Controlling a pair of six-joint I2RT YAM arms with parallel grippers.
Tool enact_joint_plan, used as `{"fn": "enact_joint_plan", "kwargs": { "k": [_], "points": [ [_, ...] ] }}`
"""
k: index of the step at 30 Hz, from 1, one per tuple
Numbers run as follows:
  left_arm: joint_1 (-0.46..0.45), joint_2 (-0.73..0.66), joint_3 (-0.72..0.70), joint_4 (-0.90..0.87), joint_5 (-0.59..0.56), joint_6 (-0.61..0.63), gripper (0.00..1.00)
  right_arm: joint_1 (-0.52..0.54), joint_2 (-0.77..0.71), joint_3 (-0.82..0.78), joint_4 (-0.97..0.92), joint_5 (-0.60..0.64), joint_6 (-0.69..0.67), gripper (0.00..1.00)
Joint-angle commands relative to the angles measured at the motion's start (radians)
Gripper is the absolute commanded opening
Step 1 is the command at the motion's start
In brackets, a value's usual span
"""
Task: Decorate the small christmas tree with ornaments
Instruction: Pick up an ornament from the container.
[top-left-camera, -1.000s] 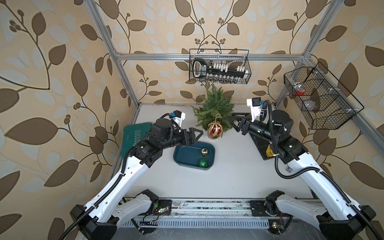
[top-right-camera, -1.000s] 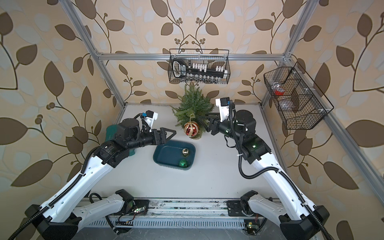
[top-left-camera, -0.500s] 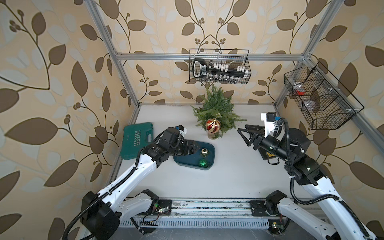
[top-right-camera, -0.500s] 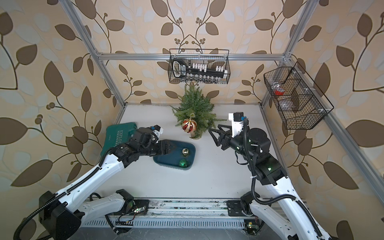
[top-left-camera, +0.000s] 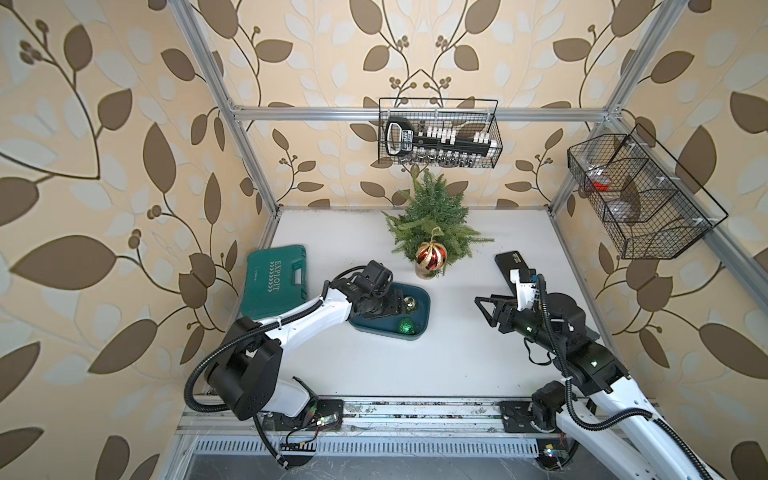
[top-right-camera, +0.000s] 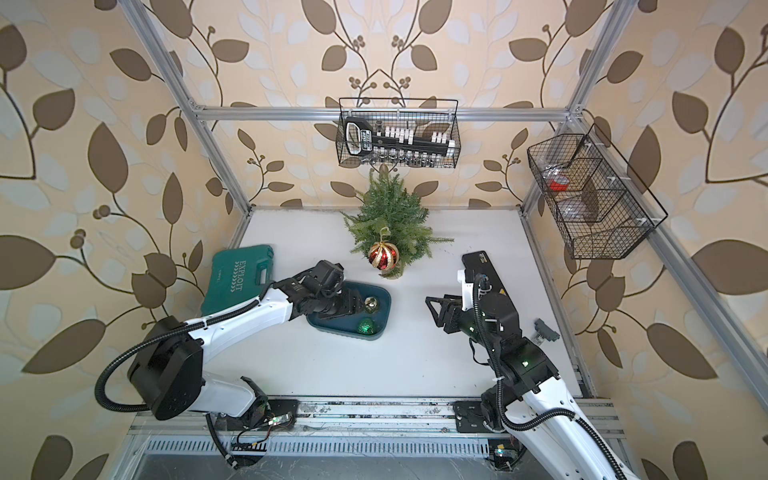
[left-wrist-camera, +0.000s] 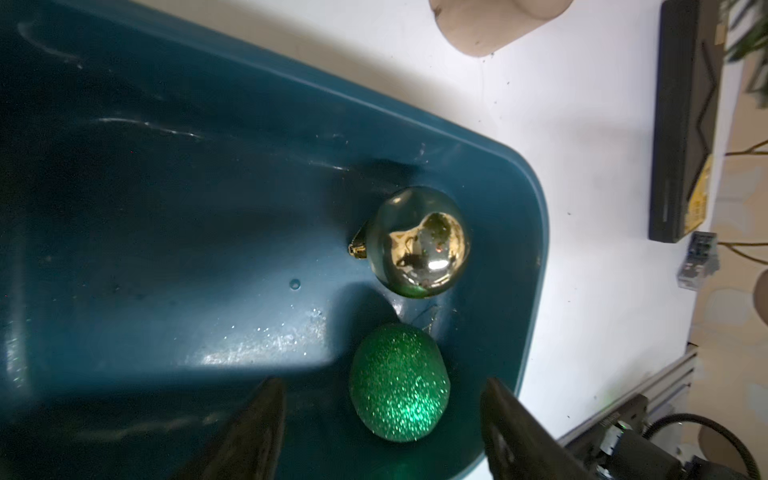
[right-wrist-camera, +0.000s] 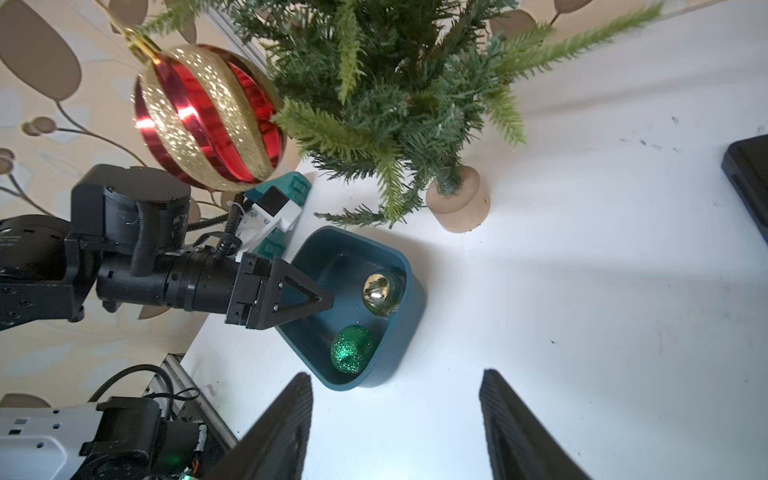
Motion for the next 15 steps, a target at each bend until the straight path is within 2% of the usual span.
{"fn": "enact_joint_plan", "kwargs": {
  "k": [1,15],
  "points": [
    [-0.017,0.046,0.055,0.047,-0.081,-0.019,0.76,-0.001,-0.016,-0.018,0.006,0.047,-0.001,0.63],
    [-0.073,0.221,0.151,0.078,-0.158,-0.023,0.78,-0.003,-0.004,-0.043,-0.002,0.071,-0.026,0.63]
  ]
}}
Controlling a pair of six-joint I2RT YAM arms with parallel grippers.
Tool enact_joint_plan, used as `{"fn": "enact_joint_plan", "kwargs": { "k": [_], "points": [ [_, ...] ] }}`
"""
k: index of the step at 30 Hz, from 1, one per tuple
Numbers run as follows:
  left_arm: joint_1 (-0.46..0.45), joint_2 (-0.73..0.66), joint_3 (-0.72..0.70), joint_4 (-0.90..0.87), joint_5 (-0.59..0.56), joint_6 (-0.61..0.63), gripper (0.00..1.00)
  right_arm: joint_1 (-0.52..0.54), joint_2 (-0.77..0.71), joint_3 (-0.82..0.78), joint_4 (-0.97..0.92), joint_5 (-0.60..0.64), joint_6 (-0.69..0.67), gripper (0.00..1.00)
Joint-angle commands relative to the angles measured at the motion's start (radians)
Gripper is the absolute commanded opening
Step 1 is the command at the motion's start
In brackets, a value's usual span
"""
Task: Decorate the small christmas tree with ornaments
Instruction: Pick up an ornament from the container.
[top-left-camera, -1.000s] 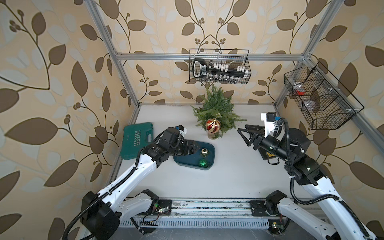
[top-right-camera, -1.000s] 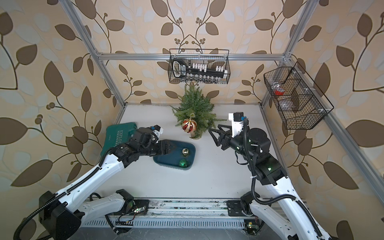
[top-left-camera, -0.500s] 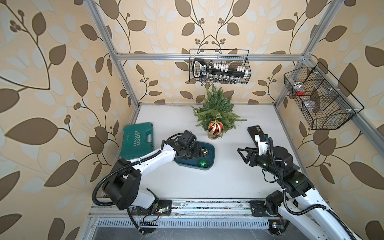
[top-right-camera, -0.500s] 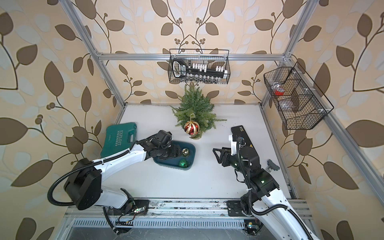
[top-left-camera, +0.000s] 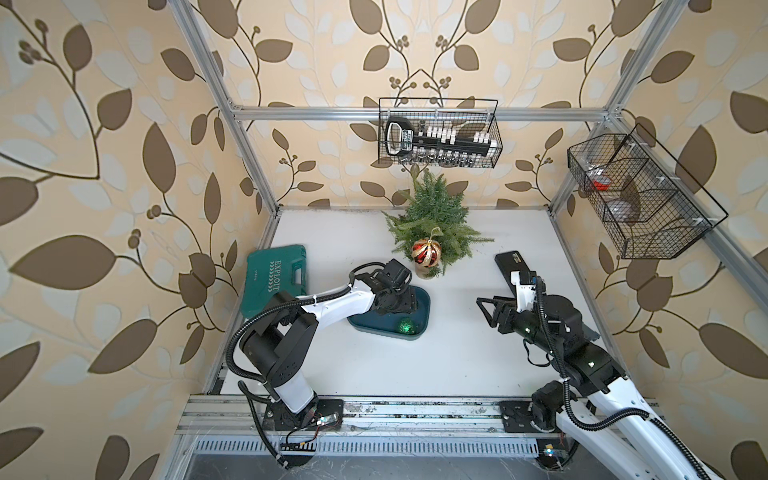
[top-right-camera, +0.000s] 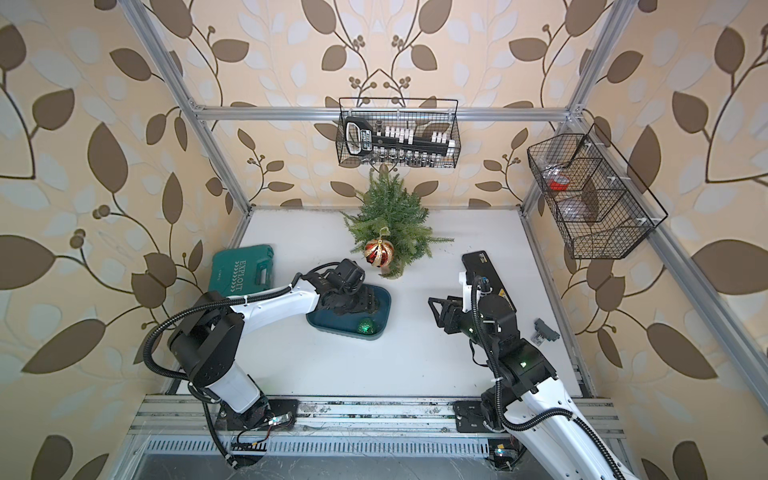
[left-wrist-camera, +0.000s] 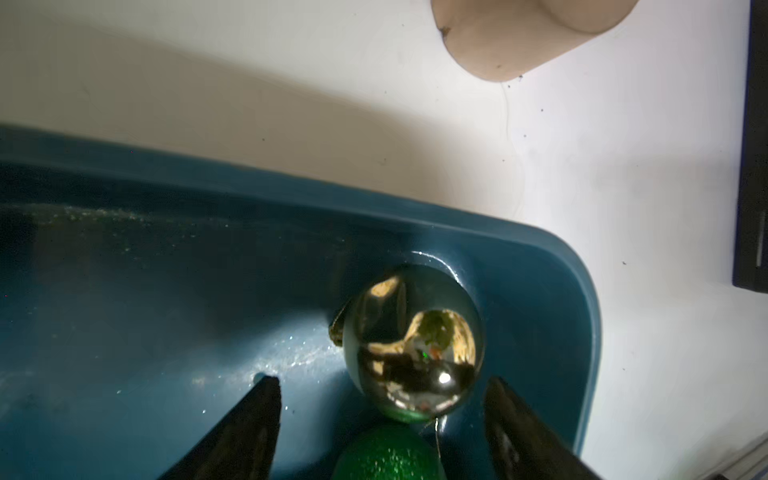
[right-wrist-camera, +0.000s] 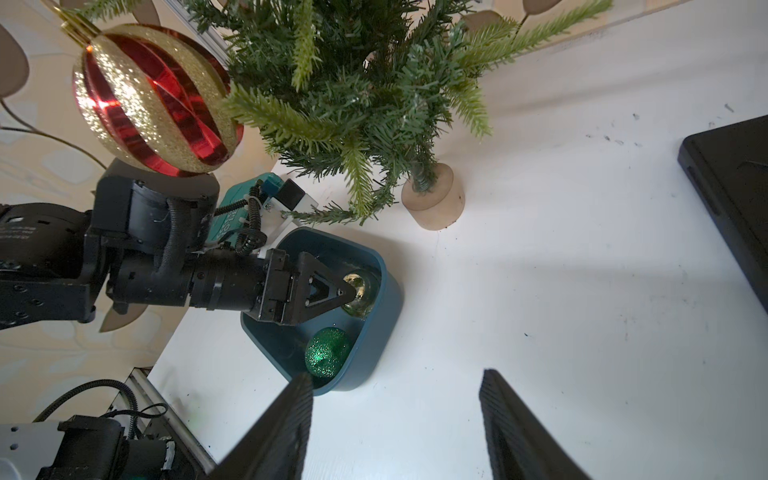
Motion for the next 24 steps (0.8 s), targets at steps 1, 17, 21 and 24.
{"fn": "enact_joint_plan", "kwargs": {
  "k": [1,17,21,24],
  "points": [
    [-0.011,0.021,0.041,0.023,-0.047,-0.010,0.78,-0.001,0.004,-0.019,-0.001,0.018,-0.014,0.63],
    [-0.016,0.092,0.070,0.028,-0.053,0.000,0.60,-0.001,0.024,-0.016,0.005,0.019,-0.009,0.63],
    [-0.016,0.071,0.059,0.018,-0.058,0.006,0.53,-0.003,0.015,-0.016,0.003,0.024,-0.007,0.63],
    [-0.016,0.026,0.037,-0.001,-0.060,0.006,0.53,-0.002,0.015,-0.016,0.004,0.022,-0.002,0.63]
  ]
}}
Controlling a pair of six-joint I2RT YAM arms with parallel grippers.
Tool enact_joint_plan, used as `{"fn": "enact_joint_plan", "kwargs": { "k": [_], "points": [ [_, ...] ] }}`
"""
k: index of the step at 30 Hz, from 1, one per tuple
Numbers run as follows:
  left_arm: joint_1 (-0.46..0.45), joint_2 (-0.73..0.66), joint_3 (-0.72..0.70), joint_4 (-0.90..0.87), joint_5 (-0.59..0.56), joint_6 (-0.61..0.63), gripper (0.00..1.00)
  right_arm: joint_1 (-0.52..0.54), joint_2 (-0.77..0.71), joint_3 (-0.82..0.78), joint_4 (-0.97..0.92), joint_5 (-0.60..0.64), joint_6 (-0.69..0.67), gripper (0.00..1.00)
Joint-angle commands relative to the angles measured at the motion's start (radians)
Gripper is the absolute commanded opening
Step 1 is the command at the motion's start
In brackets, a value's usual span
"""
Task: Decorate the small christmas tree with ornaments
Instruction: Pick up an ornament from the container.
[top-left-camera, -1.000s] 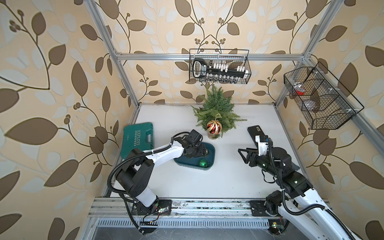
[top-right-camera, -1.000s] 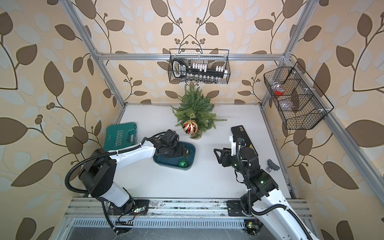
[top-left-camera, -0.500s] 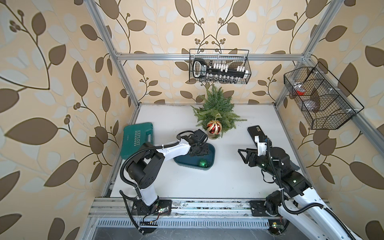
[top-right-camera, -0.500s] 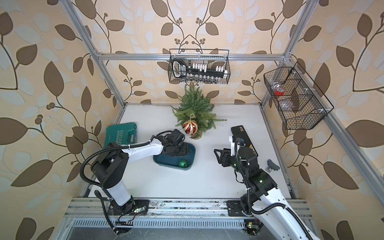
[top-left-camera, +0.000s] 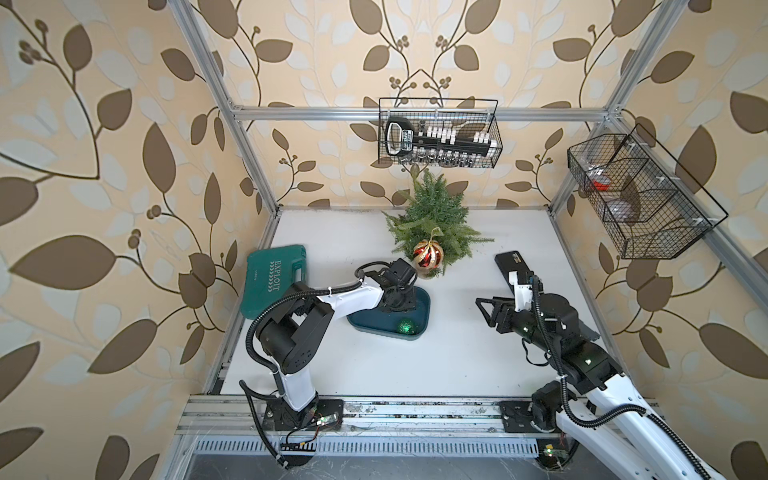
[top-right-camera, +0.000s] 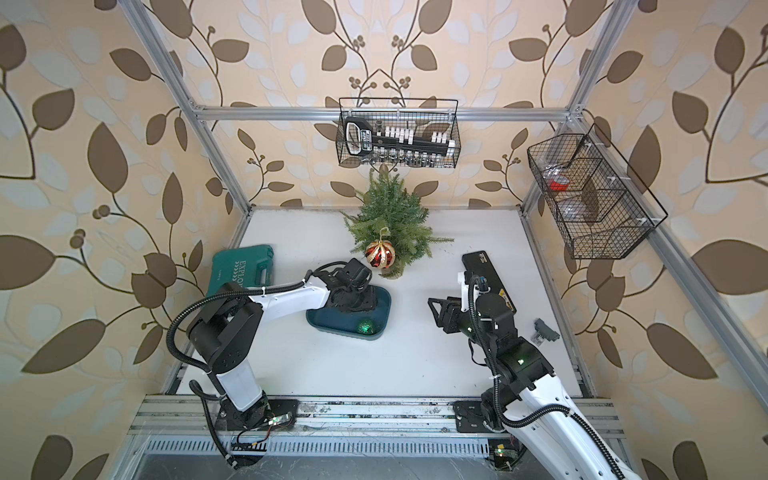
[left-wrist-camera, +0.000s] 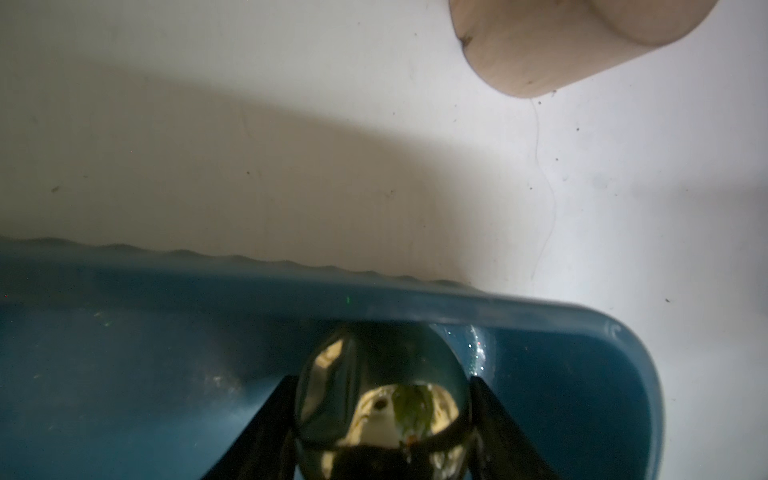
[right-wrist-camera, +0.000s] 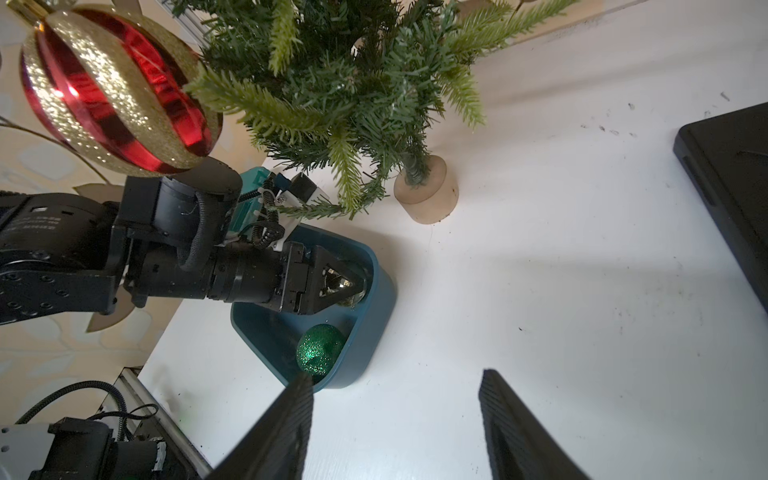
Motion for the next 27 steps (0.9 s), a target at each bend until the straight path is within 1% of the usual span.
{"fn": "enact_joint_plan", "kwargs": {
  "k": [1,5,7,12,15,18,24,27],
  "points": [
    [-0.009,-0.087,-0.020,-0.028,-0.035,0.007,0.53,-0.003,-0.010,-0.013,0.006,0.011,0.001,0.63],
    [-0.008,-0.209,-0.067,-0.068,-0.039,0.015,0.53,-0.001,-0.011,-0.007,0.020,-0.011,0.012,0.63],
    [-0.008,-0.292,-0.094,-0.098,-0.042,0.021,0.53,-0.002,-0.012,-0.001,0.024,-0.021,0.014,0.63],
    [-0.008,-0.494,-0.097,-0.207,-0.017,0.046,0.54,-0.002,-0.003,0.023,0.042,-0.083,0.006,0.62],
    [-0.008,-0.591,-0.057,-0.275,-0.005,0.074,0.54,-0.001,0.013,0.045,0.067,-0.141,-0.003,0.60],
    [-0.008,-0.657,0.001,-0.317,0.007,0.093,0.54,0.000,0.029,0.069,0.103,-0.209,-0.001,0.59],
    [-0.008,-0.714,0.133,-0.372,0.053,0.113,0.54,0.021,0.052,0.135,0.147,-0.304,-0.008,0.57],
    [-0.008,-0.726,0.199,-0.388,0.068,0.126,0.54,0.039,0.071,0.184,0.140,-0.315,-0.025,0.55]
  ]
}}
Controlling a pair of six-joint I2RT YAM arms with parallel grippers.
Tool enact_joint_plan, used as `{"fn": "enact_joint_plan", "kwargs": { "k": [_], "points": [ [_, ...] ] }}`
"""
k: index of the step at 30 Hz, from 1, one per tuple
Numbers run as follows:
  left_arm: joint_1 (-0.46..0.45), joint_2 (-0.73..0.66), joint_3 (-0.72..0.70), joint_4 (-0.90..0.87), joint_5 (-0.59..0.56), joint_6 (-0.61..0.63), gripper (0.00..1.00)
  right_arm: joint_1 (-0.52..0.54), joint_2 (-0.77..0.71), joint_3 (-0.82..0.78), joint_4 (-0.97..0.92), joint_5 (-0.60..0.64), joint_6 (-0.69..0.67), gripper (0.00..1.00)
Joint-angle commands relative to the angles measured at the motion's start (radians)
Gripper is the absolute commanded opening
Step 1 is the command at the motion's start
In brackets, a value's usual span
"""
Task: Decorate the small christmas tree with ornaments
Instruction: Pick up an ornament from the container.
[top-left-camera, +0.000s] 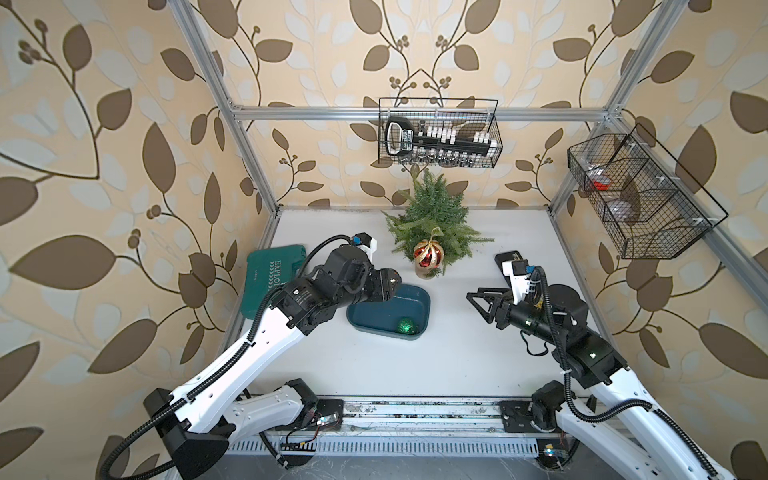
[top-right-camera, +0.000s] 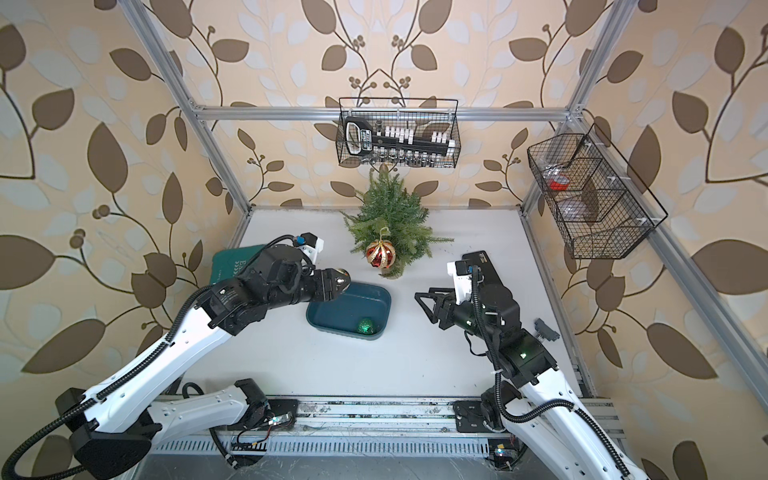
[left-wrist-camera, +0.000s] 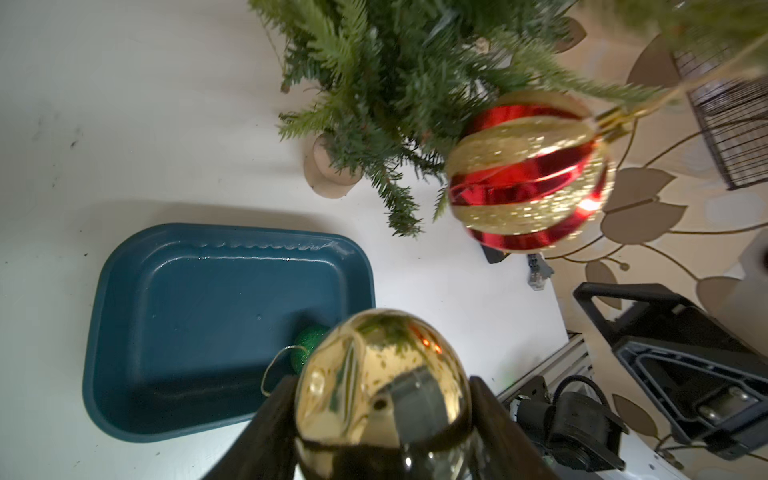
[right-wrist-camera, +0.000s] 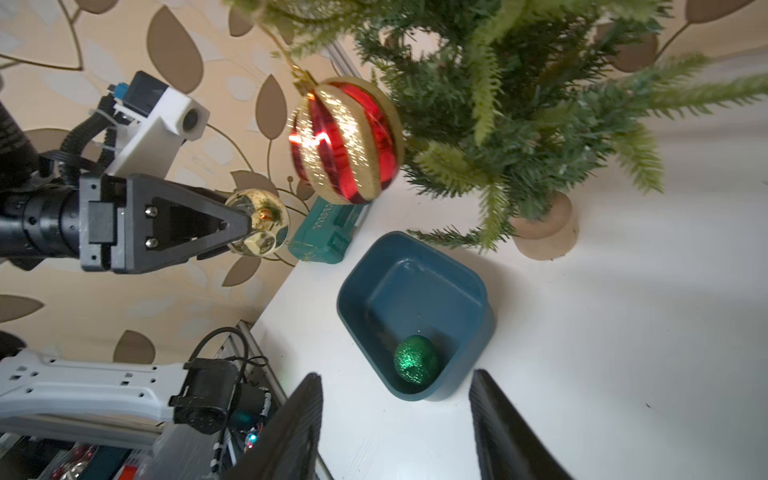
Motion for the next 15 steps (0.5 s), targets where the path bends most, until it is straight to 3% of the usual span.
{"fn": "enact_joint_plan", "kwargs": {
  "k": [1,8,15],
  "points": [
    [-0.008,-0.025,0.090,-0.039,0.033,0.042,0.55,0.020,0.015,0.074,0.032,-0.058,-0.032,0.55],
    [-0.006,0.042,0.306,-0.058,0.047,0.069,0.56,0.028,0.119,0.246,0.021,-0.085,-0.079,0.48],
    [0.028,0.214,0.566,-0.046,0.104,0.071,0.55,0.022,0.306,0.470,0.021,-0.107,-0.106,0.42]
  ]
}}
